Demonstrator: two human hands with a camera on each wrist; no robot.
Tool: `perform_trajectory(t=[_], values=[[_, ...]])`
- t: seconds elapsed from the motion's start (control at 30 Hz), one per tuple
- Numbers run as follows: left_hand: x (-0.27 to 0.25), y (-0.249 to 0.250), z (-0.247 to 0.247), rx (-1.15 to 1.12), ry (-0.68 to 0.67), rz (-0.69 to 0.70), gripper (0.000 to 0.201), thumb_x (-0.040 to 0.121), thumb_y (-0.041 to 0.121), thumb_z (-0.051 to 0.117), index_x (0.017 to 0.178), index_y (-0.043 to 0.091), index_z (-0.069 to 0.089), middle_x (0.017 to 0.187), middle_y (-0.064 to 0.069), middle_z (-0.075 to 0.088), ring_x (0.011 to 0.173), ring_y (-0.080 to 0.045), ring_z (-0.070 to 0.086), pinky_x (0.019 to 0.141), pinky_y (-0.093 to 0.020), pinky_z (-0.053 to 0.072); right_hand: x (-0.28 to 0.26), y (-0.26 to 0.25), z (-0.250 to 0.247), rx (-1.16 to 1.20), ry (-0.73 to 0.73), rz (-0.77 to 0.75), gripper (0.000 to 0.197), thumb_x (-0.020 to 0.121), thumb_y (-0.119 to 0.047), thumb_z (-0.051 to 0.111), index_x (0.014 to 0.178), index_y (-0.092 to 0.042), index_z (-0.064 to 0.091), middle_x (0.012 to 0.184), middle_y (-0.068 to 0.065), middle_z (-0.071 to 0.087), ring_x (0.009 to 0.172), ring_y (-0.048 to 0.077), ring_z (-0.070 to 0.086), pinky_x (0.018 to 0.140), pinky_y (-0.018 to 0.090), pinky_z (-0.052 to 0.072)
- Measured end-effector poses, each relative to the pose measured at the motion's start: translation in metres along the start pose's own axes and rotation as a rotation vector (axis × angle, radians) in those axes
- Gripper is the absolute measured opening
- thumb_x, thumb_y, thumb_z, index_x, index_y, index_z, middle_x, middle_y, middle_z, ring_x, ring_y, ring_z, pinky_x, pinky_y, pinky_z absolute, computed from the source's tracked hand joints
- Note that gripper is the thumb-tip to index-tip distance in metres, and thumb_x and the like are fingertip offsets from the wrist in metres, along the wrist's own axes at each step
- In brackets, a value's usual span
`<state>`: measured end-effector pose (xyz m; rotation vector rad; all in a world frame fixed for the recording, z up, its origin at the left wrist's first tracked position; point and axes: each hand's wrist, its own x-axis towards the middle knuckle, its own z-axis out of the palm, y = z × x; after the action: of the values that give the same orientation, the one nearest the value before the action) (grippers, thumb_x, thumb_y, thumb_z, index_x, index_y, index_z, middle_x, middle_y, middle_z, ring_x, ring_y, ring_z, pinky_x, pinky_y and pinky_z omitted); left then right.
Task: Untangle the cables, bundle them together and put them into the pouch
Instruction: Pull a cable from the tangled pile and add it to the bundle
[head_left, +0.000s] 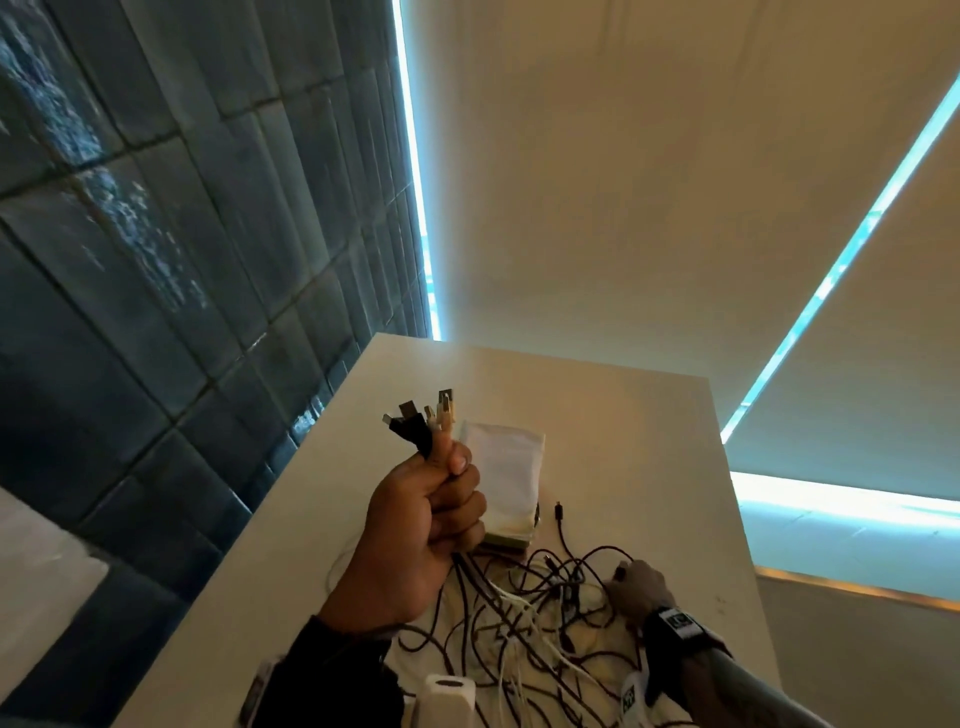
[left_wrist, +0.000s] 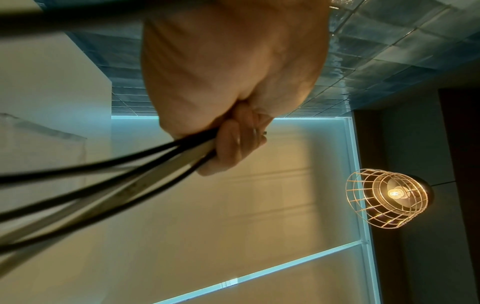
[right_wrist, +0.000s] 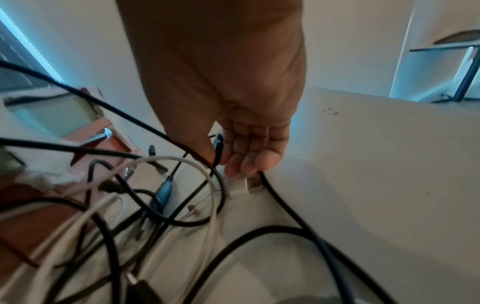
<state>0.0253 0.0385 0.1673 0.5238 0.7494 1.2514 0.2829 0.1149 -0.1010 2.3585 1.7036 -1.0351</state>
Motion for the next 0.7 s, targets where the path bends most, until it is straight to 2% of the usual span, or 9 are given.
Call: perform_trajectory(t=[0.1,0.17,0.23,0.33,0.43,0.53,0.63,0.7], values=[[0.005,-0.004,-0.002,0.038,0.027,0.025,0.028,0.089,0.033,0.045,0.070,0.013,0.048,0.051,0.005,0.024,0.037,-0.005,0.018,0.042,-0.024,0.011,-0.017,-0.007,-0.005,0.255,0.151,-0.061,0.023,0.091,-0.025,0.059,0.085,-0.003,0.054,0.084,0.011,0.061,0.083,0.030,0.061,0.068,0.037,0.046],[0.009,-0.007,-0.003,0.101,0.042,0.018,0.028,0.092,0.033,0.044,0.072,0.012,0.047,0.052,0.004,0.023,0.038,-0.006,0.017,0.042,-0.024,0.011,-0.038,-0.019,-0.016,0.500,0.251,-0.156,0.021,0.092,-0.019,0.061,0.087,-0.001,0.051,0.079,0.008,0.067,0.077,0.028,0.064,0.069,0.040,0.049],[0.012,-0.011,-0.002,0.202,0.060,0.010,0.029,0.097,0.031,0.042,0.074,0.013,0.048,0.053,0.004,0.023,0.039,-0.006,0.016,0.042,-0.023,0.010,-0.061,-0.038,-0.035,0.708,0.308,-0.284,0.018,0.092,-0.016,0.061,0.085,-0.003,0.050,0.068,0.005,0.070,0.068,0.024,0.067,0.071,0.044,0.053],[0.016,-0.017,0.004,0.347,0.098,0.028,0.028,0.100,0.025,0.043,0.079,0.010,0.052,0.052,0.004,0.023,0.038,-0.007,0.016,0.039,-0.019,0.012,-0.095,-0.073,-0.066,0.933,0.351,-0.441,0.018,0.094,-0.015,0.059,0.082,-0.005,0.049,0.059,0.008,0.063,0.055,0.025,0.060,0.063,0.048,0.051],[0.021,-0.024,0.008,0.489,0.167,0.077,0.023,0.097,0.022,0.051,0.091,0.001,0.056,0.050,0.004,0.025,0.038,-0.008,0.020,0.038,-0.019,0.017,-0.129,-0.109,-0.092,1.119,0.258,-0.605,0.015,0.097,-0.007,0.052,0.085,0.002,0.047,0.059,0.008,0.050,0.049,0.019,0.052,0.057,0.044,0.048],[0.022,-0.029,0.010,0.616,0.218,0.157,0.021,0.091,0.029,0.061,0.092,0.008,0.060,0.048,0.002,0.029,0.038,-0.011,0.023,0.038,-0.020,0.022,-0.165,-0.134,-0.103,1.180,0.094,-0.812,0.009,0.098,0.000,0.047,0.091,0.006,0.049,0.066,0.009,0.052,0.053,0.021,0.053,0.057,0.039,0.050],[0.014,-0.029,0.014,0.674,0.190,0.246,0.023,0.088,0.039,0.061,0.097,0.020,0.069,0.054,-0.004,0.041,0.041,-0.012,0.033,0.040,-0.024,0.029,-0.192,-0.146,-0.104,1.171,0.000,-0.916,0.011,0.097,-0.009,0.051,0.093,0.001,0.052,0.070,0.009,0.059,0.055,0.024,0.054,0.053,0.033,0.051],[0.009,-0.024,0.015,0.669,0.192,0.293,0.026,0.085,0.042,0.059,0.093,0.021,0.071,0.051,0.000,0.042,0.043,-0.011,0.034,0.042,-0.025,0.029,-0.201,-0.147,-0.103,1.143,-0.028,-0.900,0.018,0.096,-0.019,0.053,0.091,-0.002,0.051,0.066,0.007,0.057,0.053,0.024,0.051,0.049,0.031,0.048]])
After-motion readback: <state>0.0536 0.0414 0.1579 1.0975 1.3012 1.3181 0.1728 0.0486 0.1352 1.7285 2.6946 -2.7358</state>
